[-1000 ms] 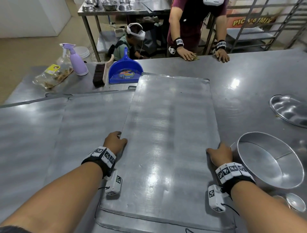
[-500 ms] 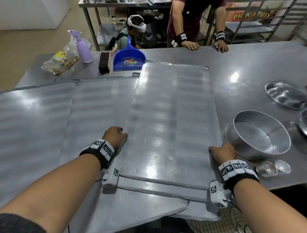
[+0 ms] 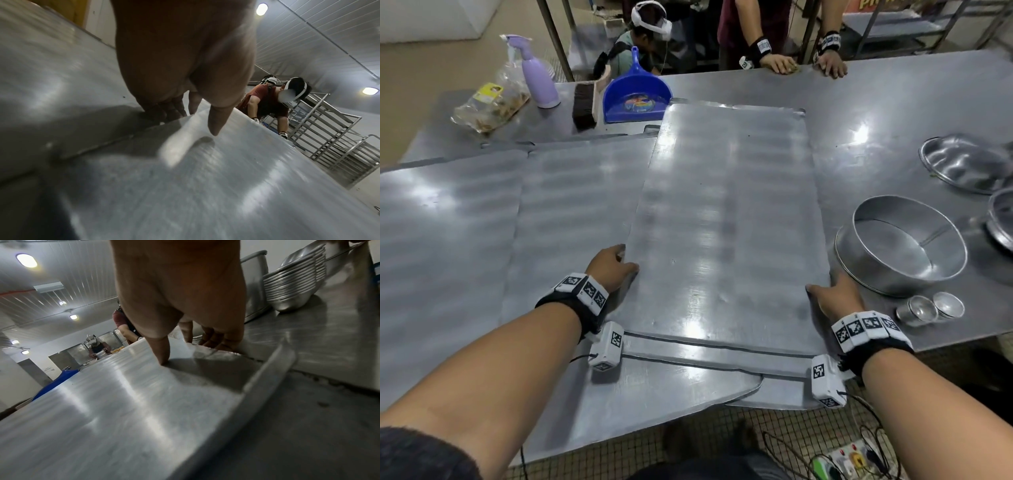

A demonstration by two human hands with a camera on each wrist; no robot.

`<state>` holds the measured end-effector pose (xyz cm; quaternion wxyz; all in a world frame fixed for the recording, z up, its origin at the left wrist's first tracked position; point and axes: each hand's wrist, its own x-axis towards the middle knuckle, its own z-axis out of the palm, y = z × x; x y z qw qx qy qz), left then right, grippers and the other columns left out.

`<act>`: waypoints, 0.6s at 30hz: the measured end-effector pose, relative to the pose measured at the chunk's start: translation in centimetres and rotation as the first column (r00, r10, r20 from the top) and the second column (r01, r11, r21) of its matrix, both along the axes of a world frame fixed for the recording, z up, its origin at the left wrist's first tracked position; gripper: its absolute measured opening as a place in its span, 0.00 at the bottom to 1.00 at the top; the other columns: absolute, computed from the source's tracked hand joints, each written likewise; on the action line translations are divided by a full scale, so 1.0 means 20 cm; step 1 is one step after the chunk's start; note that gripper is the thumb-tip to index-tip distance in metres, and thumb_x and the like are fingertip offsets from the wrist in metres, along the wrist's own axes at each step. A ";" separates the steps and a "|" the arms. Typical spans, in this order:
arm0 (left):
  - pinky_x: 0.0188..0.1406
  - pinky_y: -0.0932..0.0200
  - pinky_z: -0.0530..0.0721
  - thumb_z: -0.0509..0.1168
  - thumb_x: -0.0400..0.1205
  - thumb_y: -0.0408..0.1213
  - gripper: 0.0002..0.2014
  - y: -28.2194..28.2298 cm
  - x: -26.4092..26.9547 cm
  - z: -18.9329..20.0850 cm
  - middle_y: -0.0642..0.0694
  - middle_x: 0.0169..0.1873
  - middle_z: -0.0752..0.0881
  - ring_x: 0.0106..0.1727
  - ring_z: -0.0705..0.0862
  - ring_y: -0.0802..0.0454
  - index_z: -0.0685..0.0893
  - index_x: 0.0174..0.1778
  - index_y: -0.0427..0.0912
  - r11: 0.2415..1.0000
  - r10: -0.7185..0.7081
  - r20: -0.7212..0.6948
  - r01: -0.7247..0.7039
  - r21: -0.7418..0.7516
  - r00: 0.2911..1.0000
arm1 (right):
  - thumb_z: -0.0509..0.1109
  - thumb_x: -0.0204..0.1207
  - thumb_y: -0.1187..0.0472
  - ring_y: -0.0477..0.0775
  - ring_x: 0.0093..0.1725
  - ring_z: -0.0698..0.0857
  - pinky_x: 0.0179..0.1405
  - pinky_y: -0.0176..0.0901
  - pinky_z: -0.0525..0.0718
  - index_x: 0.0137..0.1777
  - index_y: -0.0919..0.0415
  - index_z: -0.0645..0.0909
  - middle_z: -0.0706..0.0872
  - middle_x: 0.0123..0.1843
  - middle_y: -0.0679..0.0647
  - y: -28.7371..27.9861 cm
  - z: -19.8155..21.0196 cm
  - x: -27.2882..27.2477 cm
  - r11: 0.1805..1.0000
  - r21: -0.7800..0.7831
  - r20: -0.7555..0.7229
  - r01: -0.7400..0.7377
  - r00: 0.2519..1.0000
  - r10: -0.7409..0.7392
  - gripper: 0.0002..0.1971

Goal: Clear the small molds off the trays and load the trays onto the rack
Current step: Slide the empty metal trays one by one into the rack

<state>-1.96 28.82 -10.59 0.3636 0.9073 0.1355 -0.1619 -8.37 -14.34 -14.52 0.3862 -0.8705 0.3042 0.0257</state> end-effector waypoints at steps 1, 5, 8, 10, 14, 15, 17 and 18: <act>0.65 0.57 0.74 0.73 0.81 0.33 0.27 -0.01 -0.01 0.00 0.33 0.71 0.82 0.71 0.81 0.37 0.76 0.77 0.34 1.000 0.009 0.008 -0.009 -0.010 1.000 | 0.78 0.66 0.55 0.62 0.55 0.88 0.61 0.56 0.84 0.55 0.54 0.83 0.90 0.55 0.55 0.00 0.01 0.00 1.000 0.000 0.004 -0.002 1.000 0.002 0.17; 0.62 0.59 0.75 0.73 0.80 0.27 0.28 -0.04 -0.03 0.00 0.32 0.71 0.82 0.69 0.83 0.35 0.74 0.77 0.29 0.997 0.032 0.062 -0.028 -0.067 0.998 | 0.79 0.70 0.58 0.58 0.57 0.87 0.64 0.53 0.82 0.60 0.54 0.81 0.88 0.55 0.52 -0.02 0.04 -0.03 0.996 0.085 0.036 -0.022 0.999 0.019 0.19; 0.64 0.52 0.80 0.74 0.79 0.27 0.25 -0.03 -0.05 0.01 0.33 0.66 0.86 0.64 0.86 0.37 0.78 0.73 0.32 0.993 0.044 0.083 -0.034 -0.113 0.996 | 0.80 0.68 0.55 0.56 0.58 0.88 0.67 0.56 0.82 0.62 0.51 0.80 0.89 0.58 0.50 -0.05 0.04 -0.05 0.983 0.174 0.058 -0.058 0.997 0.049 0.23; 0.63 0.53 0.80 0.74 0.80 0.27 0.24 -0.02 -0.08 0.03 0.35 0.64 0.87 0.61 0.87 0.41 0.79 0.72 0.32 0.991 0.044 0.085 -0.032 -0.132 0.995 | 0.80 0.60 0.48 0.53 0.58 0.89 0.67 0.58 0.83 0.63 0.48 0.80 0.90 0.58 0.48 -0.08 0.02 -0.06 0.972 0.224 0.075 -0.076 0.995 0.060 0.29; 0.62 0.55 0.77 0.72 0.81 0.24 0.26 -0.04 -0.14 0.07 0.38 0.62 0.85 0.60 0.84 0.44 0.75 0.75 0.28 0.985 0.093 0.106 -0.076 -0.155 0.990 | 0.81 0.63 0.56 0.52 0.56 0.90 0.66 0.57 0.84 0.63 0.51 0.80 0.90 0.56 0.49 -0.11 0.06 -0.06 0.943 0.299 0.117 -0.146 0.986 0.115 0.26; 0.61 0.55 0.76 0.71 0.81 0.23 0.26 -0.05 -0.16 0.08 0.39 0.61 0.84 0.60 0.84 0.44 0.75 0.75 0.28 0.984 0.104 0.112 -0.085 -0.158 0.988 | 0.80 0.65 0.60 0.52 0.55 0.90 0.66 0.57 0.85 0.63 0.52 0.80 0.90 0.56 0.49 -0.11 0.10 -0.06 0.937 0.310 0.130 -0.163 0.983 0.128 0.25; 0.61 0.56 0.76 0.71 0.81 0.22 0.24 -0.06 -0.19 0.08 0.42 0.58 0.83 0.59 0.84 0.44 0.76 0.74 0.28 0.978 0.135 0.134 -0.110 -0.176 0.982 | 0.79 0.68 0.64 0.52 0.54 0.89 0.65 0.54 0.84 0.63 0.53 0.80 0.90 0.54 0.49 -0.11 0.13 -0.05 0.928 0.325 0.140 -0.182 0.980 0.143 0.24; 0.61 0.56 0.77 0.71 0.81 0.22 0.22 -0.06 -0.22 0.10 0.43 0.57 0.83 0.58 0.85 0.44 0.78 0.72 0.31 0.976 0.151 0.143 -0.124 -0.180 0.978 | 0.79 0.69 0.67 0.53 0.53 0.89 0.64 0.53 0.84 0.62 0.54 0.80 0.90 0.53 0.50 -0.10 0.16 -0.05 0.927 0.325 0.143 -0.186 0.979 0.146 0.22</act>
